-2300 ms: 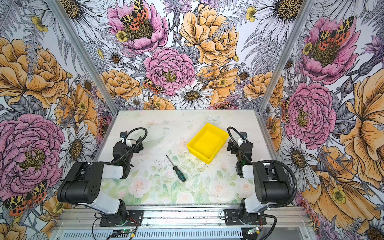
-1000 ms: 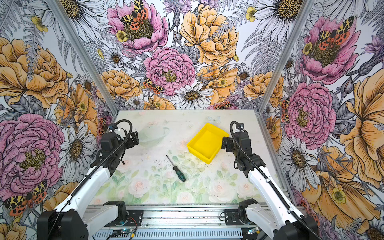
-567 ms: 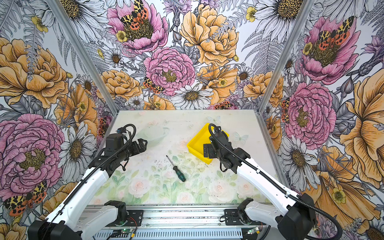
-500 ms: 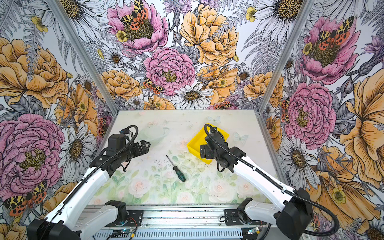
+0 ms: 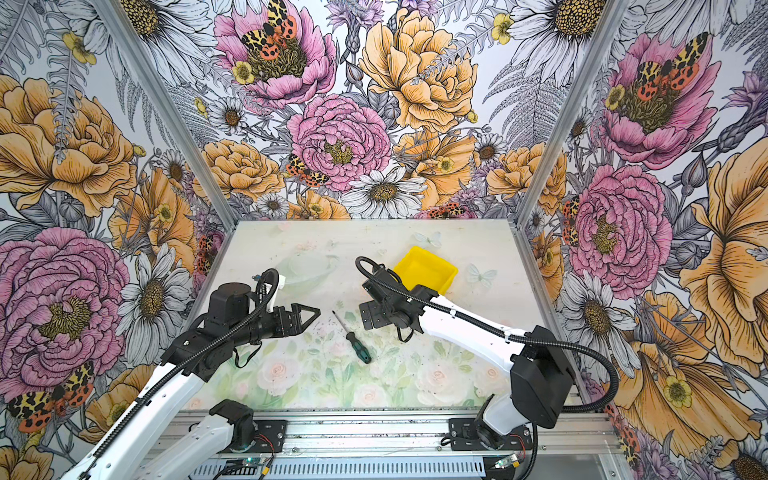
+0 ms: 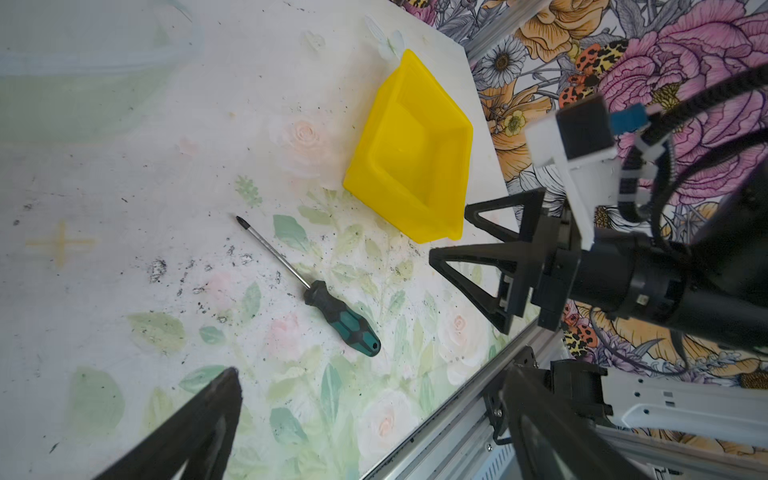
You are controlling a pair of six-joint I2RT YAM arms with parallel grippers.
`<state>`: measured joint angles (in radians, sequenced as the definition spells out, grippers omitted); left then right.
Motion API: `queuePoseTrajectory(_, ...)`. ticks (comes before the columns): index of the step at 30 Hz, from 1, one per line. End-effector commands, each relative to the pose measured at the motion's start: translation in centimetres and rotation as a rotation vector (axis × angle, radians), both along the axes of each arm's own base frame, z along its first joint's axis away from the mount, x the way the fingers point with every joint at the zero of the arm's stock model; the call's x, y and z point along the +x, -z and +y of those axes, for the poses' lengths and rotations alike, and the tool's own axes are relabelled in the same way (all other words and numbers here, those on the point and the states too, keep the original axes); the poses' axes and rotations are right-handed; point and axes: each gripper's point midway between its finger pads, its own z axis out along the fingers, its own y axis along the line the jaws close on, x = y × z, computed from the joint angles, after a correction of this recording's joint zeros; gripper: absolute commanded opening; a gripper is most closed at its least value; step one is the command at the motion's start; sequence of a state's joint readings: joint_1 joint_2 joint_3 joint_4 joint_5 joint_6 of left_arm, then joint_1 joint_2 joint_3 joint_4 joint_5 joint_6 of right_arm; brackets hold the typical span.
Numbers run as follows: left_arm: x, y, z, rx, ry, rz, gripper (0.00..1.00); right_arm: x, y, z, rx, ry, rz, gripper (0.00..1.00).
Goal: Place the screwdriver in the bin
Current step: 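Reach the right gripper toward the green-handled screwdriver while the left arm lifts slightly, then lower the right gripper and close it on the screwdriver's green handle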
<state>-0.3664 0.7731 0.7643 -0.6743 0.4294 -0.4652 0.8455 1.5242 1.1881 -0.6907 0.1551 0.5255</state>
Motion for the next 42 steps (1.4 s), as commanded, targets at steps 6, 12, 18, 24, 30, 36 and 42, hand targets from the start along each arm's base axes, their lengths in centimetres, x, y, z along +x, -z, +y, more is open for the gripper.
queuePoseTrajectory(6, -3.5, 0.8, -2.2, -0.084, 0.093, 0.091, 0.99, -0.6, 1.5, 5.3, 0.076, -0.153, 0.055, 0.98)
queuePoseTrajectory(12, -5.0, 1.7, -2.3, -0.132, 0.087, 0.142, 0.99, -0.9, 3.7, 7.5, 0.080, -0.203, 0.103, 0.97)
queuePoseTrajectory(18, -5.4, 2.2, -2.1, -0.141, 0.079, 0.154, 0.99, -1.3, 6.0, 8.9, 0.083, -0.223, 0.152, 0.94)
queuePoseTrajectory(24, -5.5, 2.1, -2.2, -0.146, 0.085, 0.156, 0.99, -1.8, 8.2, 8.8, 0.056, -0.232, 0.192, 0.88)
queuePoseTrajectory(30, -5.5, 2.4, -2.1, -0.143, 0.076, 0.160, 0.99, -2.6, 9.9, 8.4, 0.020, -0.251, 0.219, 0.82)
queuePoseTrajectory(36, -5.5, 2.4, -2.0, -0.143, 0.072, 0.157, 0.99, -3.2, 11.2, 8.1, 0.000, -0.255, 0.242, 0.77)
queuePoseTrajectory(42, -5.4, 2.7, -1.9, -0.138, 0.063, 0.159, 0.99, -3.9, 12.2, 7.6, -0.018, -0.257, 0.261, 0.69)
